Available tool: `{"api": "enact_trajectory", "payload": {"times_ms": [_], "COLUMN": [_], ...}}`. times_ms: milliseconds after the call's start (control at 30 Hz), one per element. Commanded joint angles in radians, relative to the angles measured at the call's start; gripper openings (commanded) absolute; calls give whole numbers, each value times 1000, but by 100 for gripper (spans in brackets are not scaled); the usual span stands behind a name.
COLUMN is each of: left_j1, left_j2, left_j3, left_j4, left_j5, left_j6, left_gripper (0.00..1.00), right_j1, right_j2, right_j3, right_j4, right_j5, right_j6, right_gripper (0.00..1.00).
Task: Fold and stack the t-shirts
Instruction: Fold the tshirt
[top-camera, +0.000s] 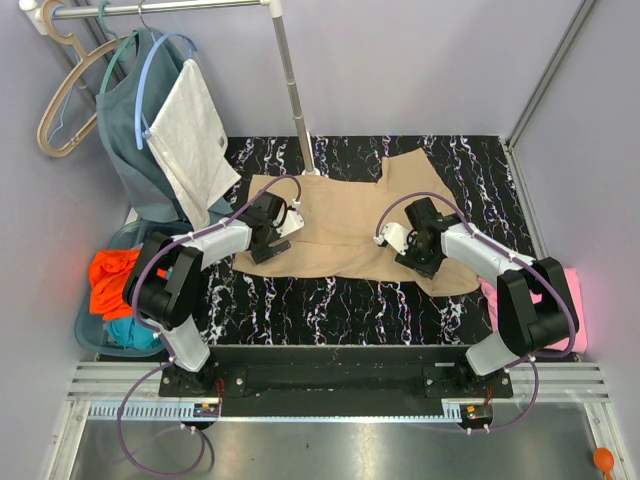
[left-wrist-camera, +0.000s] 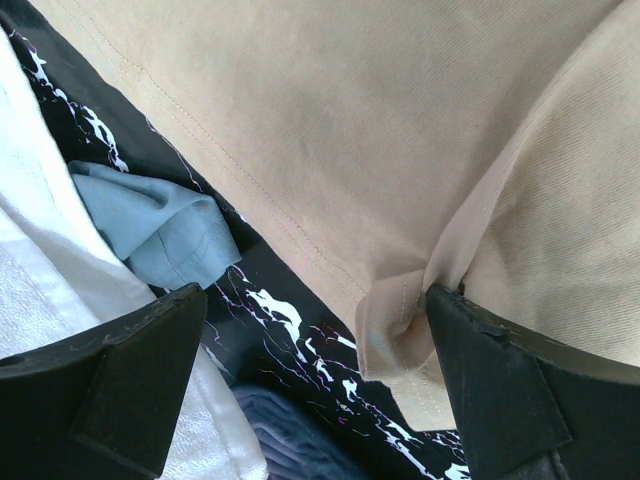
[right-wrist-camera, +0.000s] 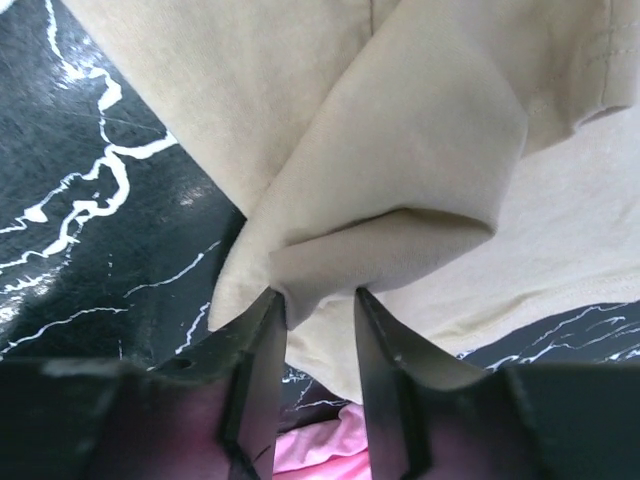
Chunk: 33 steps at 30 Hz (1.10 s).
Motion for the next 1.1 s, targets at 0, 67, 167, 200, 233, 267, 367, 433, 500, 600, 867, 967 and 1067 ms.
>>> {"api": "enact_trajectory", "payload": {"times_ms": [0,67,167,200,233,267,367,433,500,600,867,967,1067], "left_j1": [-3,-3,-4,-4,-3,-3,-3,-4,-3,-3,-3,-3,-3], "left_j2": [-2,-2,-4,-5,-11,-11,-5,-1,1,1,-16,-11,-14], "left_j3": [-13,-13,-13,-13,-13,-11,-7,-5,-2,12,50,52,56], "left_j4": [14,14,15,14,14,14,15,18,24,23,59,115,159], "left_j5": [-7,-9,-12,-12,-10,-10,-19,-22,-27,-29,-59,-104,-128], "left_j6": [-1,-3,-1,-1,0,0,5,5,3,5,6,11,6], "left_gripper": [99,99,99,99,99,99,99,99,99,99,99,99,99], "right_j1": [-12,-14,-14,-14,-14,-14,-14,-14,-14,-13,-14,-14,-14], "right_j2": [-5,-2,3,3,3,3,6,1,-2,-8,-14,-19,-22], "right_j3": [-9,-9,-6,-4,-3,-1,8,13,19,26,43,45,40], "right_j4": [21,22,21,21,21,22,20,16,11,-1,-25,-33,-38], "right_j5": [26,29,36,41,43,47,61,62,66,73,87,87,93], "right_j6": [-28,-28,-30,-28,-28,-25,-25,-25,-25,-28,-31,-31,-34], "right_gripper": [36,31,22,19,13,9,4,3,2,2,2,2,2]}}
